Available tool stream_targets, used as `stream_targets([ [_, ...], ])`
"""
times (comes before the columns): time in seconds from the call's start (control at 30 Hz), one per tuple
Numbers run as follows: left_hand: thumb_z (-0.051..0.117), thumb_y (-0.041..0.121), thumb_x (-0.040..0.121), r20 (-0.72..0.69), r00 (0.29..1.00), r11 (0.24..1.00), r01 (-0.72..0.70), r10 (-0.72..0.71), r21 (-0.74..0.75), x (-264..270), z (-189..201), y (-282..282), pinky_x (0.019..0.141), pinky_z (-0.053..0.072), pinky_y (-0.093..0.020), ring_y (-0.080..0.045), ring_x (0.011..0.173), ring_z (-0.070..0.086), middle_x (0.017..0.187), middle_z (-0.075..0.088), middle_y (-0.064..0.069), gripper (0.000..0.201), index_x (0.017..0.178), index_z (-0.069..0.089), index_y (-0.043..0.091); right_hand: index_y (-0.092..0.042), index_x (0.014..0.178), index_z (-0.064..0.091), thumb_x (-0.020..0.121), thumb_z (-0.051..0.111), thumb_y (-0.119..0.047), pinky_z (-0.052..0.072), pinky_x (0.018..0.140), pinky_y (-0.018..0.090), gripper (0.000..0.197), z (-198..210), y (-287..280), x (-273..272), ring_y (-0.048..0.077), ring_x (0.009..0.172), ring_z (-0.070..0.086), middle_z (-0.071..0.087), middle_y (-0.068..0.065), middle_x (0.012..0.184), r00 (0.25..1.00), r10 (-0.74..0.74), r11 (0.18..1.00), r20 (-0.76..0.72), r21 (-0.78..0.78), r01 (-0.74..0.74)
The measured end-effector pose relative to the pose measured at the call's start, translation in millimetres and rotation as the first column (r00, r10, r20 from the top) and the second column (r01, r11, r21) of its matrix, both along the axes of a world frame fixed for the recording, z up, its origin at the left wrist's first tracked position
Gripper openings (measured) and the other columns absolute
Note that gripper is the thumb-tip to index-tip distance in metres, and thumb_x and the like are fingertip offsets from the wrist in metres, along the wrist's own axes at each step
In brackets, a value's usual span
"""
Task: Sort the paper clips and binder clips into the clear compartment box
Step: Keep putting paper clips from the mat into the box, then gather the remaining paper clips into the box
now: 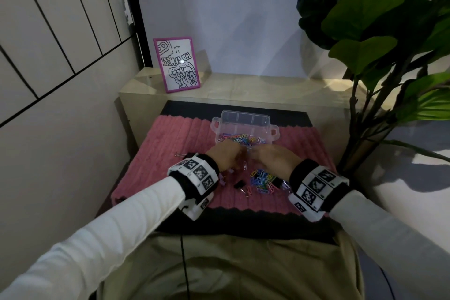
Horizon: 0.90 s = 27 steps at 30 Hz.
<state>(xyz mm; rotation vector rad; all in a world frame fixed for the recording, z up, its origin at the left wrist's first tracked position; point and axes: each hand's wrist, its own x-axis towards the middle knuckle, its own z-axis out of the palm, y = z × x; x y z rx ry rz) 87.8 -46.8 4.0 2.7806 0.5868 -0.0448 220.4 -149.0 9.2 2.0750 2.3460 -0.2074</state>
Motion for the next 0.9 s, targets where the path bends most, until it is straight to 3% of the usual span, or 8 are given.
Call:
stream_targets([
  [0.13,0.05,0.009,0.087,-0.099,0.995,0.998,0.038,-0.034,0.042,17,-9,-12,0.09,0.048,-0.041,-0.034,0.104,0.06,0.113,0.063,-0.019,0.03,0.115,0.056,0.003,-0.014,0.118,0.058,0.08,0.067,-0.029,0.047,0.092,0.038,0.042,-3,2,-1,0.022,0.113,0.051,0.055,0.005,0.124,1.0,0.008,0.955,0.015,-0.298,-0.004],
  [0.27,0.042,0.008,0.091,-0.112,0.994,0.995,0.003,0.008,0.096,23,-15,-18,0.087,0.047,-0.041,-0.035,0.105,0.059,0.114,0.062,-0.019,0.025,0.111,0.057,0.002,-0.009,0.096,0.062,0.084,0.056,-0.005,0.05,0.078,0.034,0.014,-12,-4,-3,0.02,0.093,0.06,0.059,0.006,0.107,0.999,0.048,0.985,-0.02,-0.166,-0.05],
  [0.33,0.043,0.008,0.09,-0.102,0.995,0.996,-0.009,0.018,0.092,23,-16,-18,0.087,0.046,-0.042,-0.035,0.105,0.058,0.115,0.059,-0.021,0.025,0.107,0.059,-0.001,-0.009,0.086,0.061,0.084,0.053,-0.003,0.046,0.07,0.029,0.011,-14,-6,-3,0.017,0.085,0.058,0.059,0.004,0.096,0.998,0.046,0.995,-0.046,-0.089,-0.05],
  [0.43,0.046,0.007,0.089,-0.081,0.997,0.997,-0.002,0.008,0.082,23,-17,-17,0.088,0.045,-0.041,-0.035,0.106,0.056,0.116,0.056,-0.022,0.026,0.11,0.057,-0.003,-0.011,0.082,0.062,0.083,0.057,-0.006,0.048,0.073,0.03,0.008,-16,-11,4,0.014,0.08,0.058,0.064,0.001,0.09,0.985,-0.002,0.998,-0.171,0.06,0.013],
  [0.6,0.048,0.001,0.085,-0.107,0.994,0.999,-0.013,0.017,0.039,31,-19,-10,0.088,0.049,-0.043,-0.036,0.103,0.059,0.112,0.061,-0.021,0.028,0.112,0.056,-0.001,-0.006,0.077,0.067,0.075,0.071,-0.005,0.043,0.068,0.008,0.005,-11,-15,23,0.006,0.066,0.06,0.069,0.004,0.074,0.776,-0.175,0.929,-0.606,0.159,0.334],
  [0.7,0.05,0.002,0.085,-0.172,0.985,0.998,0.01,0.002,0.069,36,-15,-10,0.089,0.049,-0.041,-0.035,0.103,0.06,0.109,0.064,-0.021,0.023,0.105,0.061,-0.003,-0.007,0.076,0.069,0.07,0.074,-0.004,0.049,0.074,0.022,0.008,-6,-11,36,0.016,0.072,0.063,0.071,0.013,0.08,0.662,-0.249,0.894,-0.707,0.095,0.438],
  [0.8,0.053,0.001,0.084,-0.174,0.985,0.999,0.009,-0.001,0.049,35,-15,-10,0.088,0.05,-0.04,-0.035,0.1,0.06,0.106,0.065,-0.021,0.022,0.104,0.061,-0.004,-0.006,0.072,0.067,0.068,0.074,0.0,0.05,0.07,0.029,0.01,0,-4,43,0.015,0.066,0.061,0.068,0.013,0.075,0.633,-0.274,0.881,-0.724,0.075,0.467],
  [0.9,0.062,0.0,0.079,-0.114,0.993,0.995,-0.006,-0.005,-0.096,28,-13,-3,0.068,0.049,-0.013,-0.028,0.081,0.062,0.101,0.067,-0.021,0.025,0.103,0.062,-0.004,-0.001,0.073,0.066,0.069,0.073,0.004,0.047,0.062,0.013,0.009,6,8,43,-0.005,0.054,0.058,0.065,0.008,0.068,0.649,-0.274,0.895,-0.709,0.059,0.443],
])
